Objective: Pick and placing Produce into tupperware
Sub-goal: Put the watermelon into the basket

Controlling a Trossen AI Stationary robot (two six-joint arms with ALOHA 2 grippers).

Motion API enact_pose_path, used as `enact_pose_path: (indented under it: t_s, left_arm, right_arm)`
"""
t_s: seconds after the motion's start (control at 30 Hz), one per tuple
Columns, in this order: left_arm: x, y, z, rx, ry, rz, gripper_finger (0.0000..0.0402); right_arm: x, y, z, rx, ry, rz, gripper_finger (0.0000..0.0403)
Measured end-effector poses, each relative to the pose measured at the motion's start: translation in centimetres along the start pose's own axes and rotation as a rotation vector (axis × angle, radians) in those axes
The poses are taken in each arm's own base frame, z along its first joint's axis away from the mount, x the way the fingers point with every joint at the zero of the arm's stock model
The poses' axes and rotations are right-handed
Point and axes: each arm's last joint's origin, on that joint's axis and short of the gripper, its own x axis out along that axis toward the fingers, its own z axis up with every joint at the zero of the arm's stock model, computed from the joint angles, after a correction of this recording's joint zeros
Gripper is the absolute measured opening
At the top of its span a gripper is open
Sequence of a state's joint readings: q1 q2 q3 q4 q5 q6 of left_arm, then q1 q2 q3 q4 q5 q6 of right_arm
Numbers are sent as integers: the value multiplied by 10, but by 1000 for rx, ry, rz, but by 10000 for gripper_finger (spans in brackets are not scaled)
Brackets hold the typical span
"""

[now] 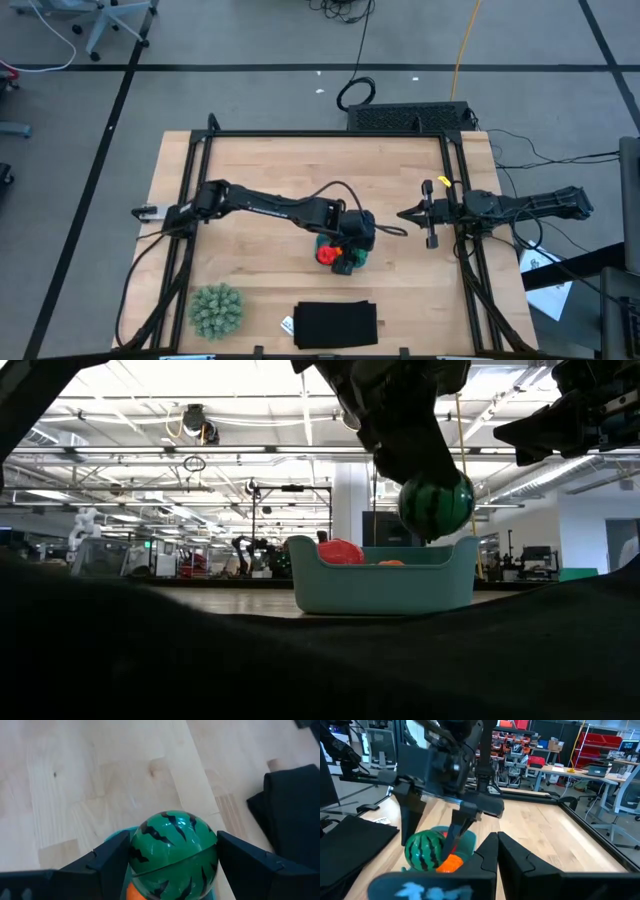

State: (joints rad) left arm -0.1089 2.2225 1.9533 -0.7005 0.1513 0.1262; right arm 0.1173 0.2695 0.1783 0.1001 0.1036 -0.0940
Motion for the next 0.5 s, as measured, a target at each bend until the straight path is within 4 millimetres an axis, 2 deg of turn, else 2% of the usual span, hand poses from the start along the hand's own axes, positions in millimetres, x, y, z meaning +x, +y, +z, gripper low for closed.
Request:
enact_pose_path:
  t_s: [0.23,0.5]
  left_arm:
    - [0,-3,0,6,5,-3,271]
    - [9,-4,-11,26,49,12,271]
  right_arm:
    - [0,0,0,0,0,0,0]
    - [0,0,0,0,2,0,0]
